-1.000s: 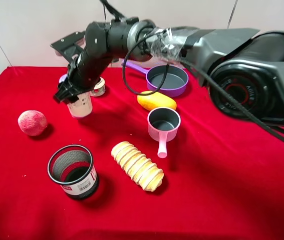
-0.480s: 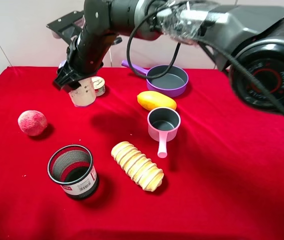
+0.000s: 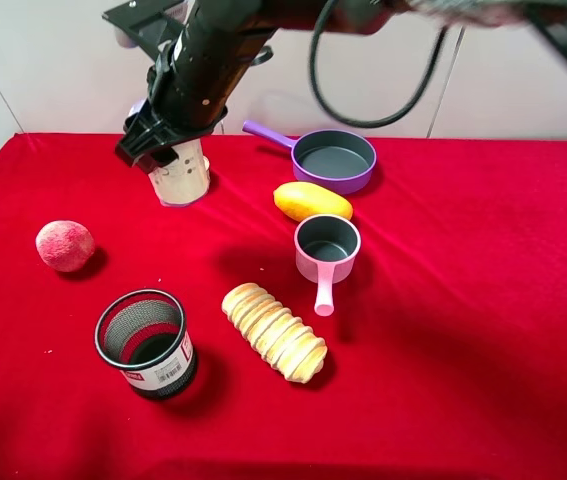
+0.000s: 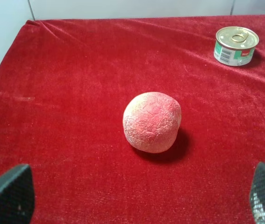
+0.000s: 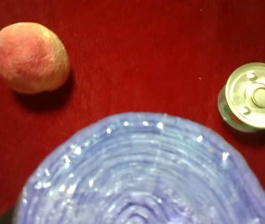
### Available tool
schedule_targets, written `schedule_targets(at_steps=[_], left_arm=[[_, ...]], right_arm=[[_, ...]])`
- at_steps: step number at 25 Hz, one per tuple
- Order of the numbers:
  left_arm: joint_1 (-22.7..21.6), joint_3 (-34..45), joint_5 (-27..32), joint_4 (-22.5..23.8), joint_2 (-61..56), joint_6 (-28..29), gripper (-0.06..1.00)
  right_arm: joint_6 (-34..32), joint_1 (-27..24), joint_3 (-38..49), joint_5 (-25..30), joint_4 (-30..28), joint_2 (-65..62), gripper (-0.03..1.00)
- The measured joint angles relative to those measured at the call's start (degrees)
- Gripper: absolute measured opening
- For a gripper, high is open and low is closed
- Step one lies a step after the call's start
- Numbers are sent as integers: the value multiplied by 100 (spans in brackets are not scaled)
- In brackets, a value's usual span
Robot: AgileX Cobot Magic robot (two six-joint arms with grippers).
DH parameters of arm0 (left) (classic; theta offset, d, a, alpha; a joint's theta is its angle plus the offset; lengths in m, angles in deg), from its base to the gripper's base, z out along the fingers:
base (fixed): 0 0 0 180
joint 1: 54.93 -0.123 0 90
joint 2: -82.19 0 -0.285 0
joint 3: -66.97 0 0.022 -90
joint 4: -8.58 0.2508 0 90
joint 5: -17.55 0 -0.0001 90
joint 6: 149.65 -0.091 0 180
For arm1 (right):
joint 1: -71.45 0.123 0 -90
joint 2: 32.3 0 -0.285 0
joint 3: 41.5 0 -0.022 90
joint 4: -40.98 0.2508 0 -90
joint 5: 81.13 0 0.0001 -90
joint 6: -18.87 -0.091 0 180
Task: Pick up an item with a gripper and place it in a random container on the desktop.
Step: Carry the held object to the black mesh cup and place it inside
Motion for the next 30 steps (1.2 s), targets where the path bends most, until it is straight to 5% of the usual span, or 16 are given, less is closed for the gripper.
schedule_targets(at_steps=[10, 30], left_arm=[[0, 0, 0, 0, 0, 0, 91], [0, 0, 0, 0, 0, 0, 91]], right_arm=[[-25, 104, 618, 41, -158, -656, 46], [-328, 1210, 623, 516, -352, -798, 46]])
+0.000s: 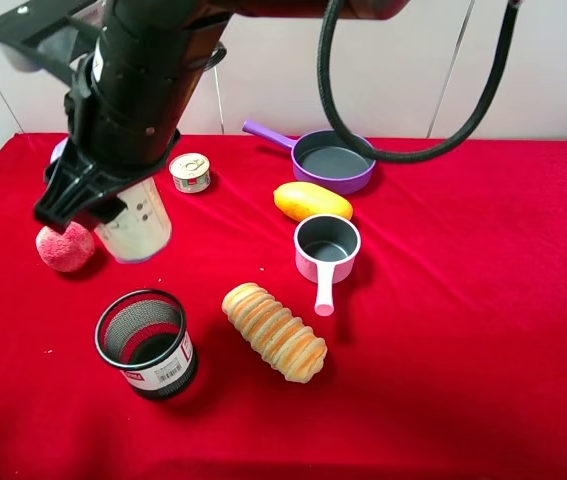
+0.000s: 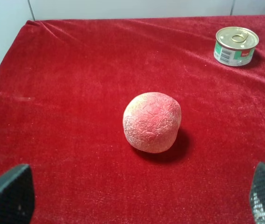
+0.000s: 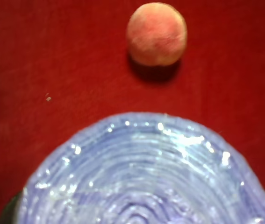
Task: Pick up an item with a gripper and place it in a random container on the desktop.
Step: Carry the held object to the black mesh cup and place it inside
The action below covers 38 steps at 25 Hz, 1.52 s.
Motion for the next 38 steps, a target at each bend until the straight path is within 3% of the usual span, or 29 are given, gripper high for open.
schedule_targets(at_steps=[8, 16, 38], left_arm=[[0, 0, 0, 0, 0, 0, 91], [0, 0, 0, 0, 0, 0, 91], [0, 0, 0, 0, 0, 0, 91]], right_arm=[[-148, 208, 43, 138, -43, -17, 46], [-267, 258, 966, -245, -50, -497, 46], [-560, 856, 1025, -381, -237, -547, 46]])
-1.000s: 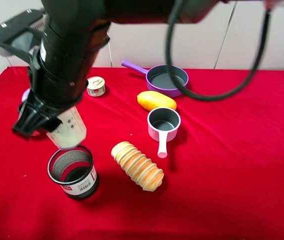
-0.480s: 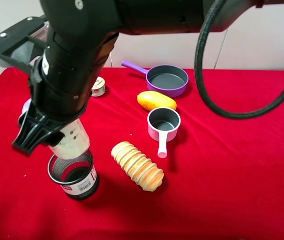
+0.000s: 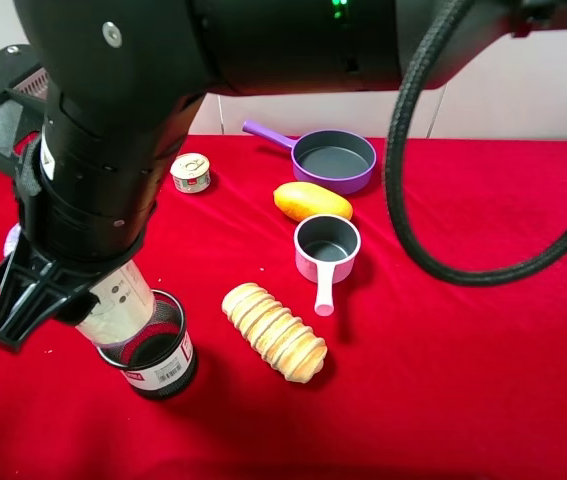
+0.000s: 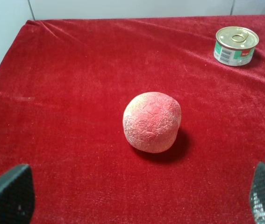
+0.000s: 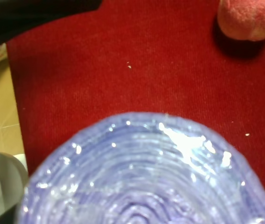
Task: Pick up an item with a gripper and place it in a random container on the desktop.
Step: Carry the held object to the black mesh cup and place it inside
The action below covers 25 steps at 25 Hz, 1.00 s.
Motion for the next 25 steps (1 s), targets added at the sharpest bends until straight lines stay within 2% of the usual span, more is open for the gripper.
schedule_targets(at_steps=[8, 14, 20, 25], left_arm=[[0, 0, 0, 0, 0, 0, 91], [0, 0, 0, 0, 0, 0, 91], [0, 0, 0, 0, 0, 0, 91], [0, 0, 0, 0, 0, 0, 91]], right_arm=[[121, 0, 0, -401, 29, 295, 46], [250, 0, 6, -488, 48, 496, 46], [331, 0, 279, -980, 111, 532, 46], [335, -13, 306, -1022, 150, 532, 46]])
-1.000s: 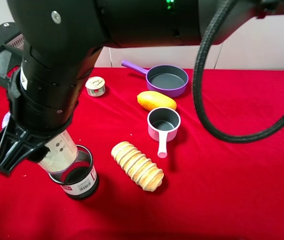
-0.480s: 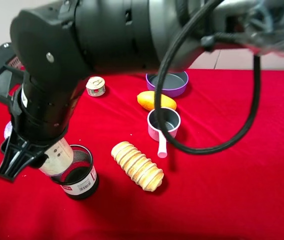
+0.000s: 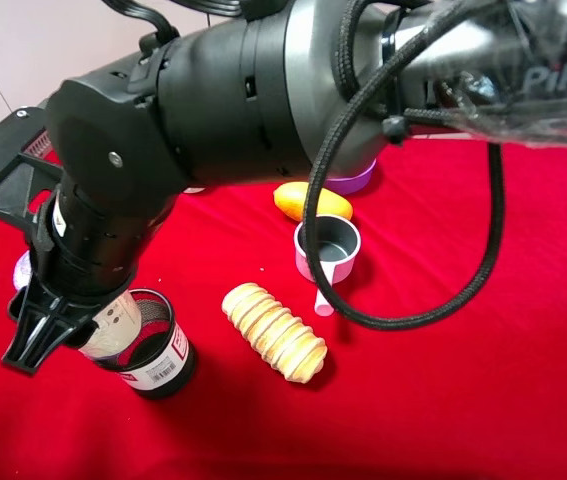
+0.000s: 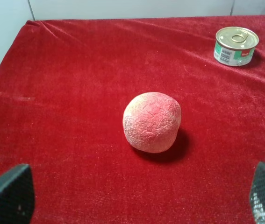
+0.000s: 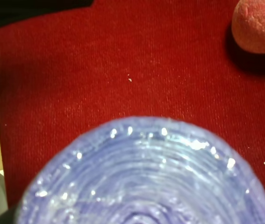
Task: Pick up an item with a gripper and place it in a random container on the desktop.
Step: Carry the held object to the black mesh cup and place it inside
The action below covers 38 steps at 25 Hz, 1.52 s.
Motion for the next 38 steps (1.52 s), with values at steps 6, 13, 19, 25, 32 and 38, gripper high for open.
schedule_targets(at_steps=[6, 13, 19, 25, 32, 38], left_arm=[[0, 0, 0, 0, 0, 0, 91], [0, 0, 0, 0, 0, 0, 91], [0, 0, 0, 0, 0, 0, 91], [0, 0, 0, 0, 0, 0, 91], [0, 0, 0, 0, 0, 0, 91], [0, 0, 0, 0, 0, 0, 91]], right_arm=[[0, -51, 0, 131, -10, 0, 46], [28, -155, 50, 562, -177, 36, 46], [35, -205, 50, 728, -266, 50, 46], [37, -205, 50, 747, -273, 50, 46], [37, -205, 50, 747, -273, 50, 46], [37, -218, 50, 742, -273, 50, 46]])
